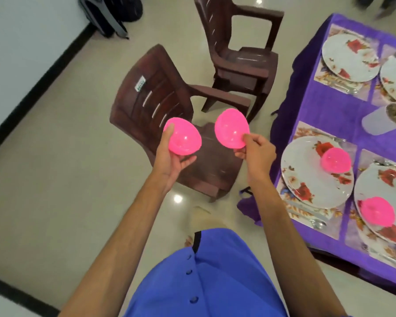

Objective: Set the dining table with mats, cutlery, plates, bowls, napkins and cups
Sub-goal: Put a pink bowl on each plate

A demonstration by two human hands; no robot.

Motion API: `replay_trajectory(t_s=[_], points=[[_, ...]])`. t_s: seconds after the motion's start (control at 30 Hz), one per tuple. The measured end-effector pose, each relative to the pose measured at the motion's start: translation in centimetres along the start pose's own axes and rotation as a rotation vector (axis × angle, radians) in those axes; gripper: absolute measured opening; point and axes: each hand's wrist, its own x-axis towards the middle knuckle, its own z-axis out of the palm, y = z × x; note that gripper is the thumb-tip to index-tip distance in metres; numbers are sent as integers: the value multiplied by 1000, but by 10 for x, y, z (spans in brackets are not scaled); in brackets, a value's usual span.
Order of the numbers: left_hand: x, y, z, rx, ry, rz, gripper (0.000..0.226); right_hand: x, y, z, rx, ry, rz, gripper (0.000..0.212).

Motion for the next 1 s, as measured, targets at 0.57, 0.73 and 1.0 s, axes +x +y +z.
replay_trajectory(t_s=[0.57,0.73,1.0], points=[[255,284,-59,188,-195,-134,74,95,-72,283,155,307,108,10],[344,343,-81,303,-338,-210,65,112,-86,357,197,470,151,11],[449,444,-85,462,-491,-334,64,112,-122,452,279,748,249,14]])
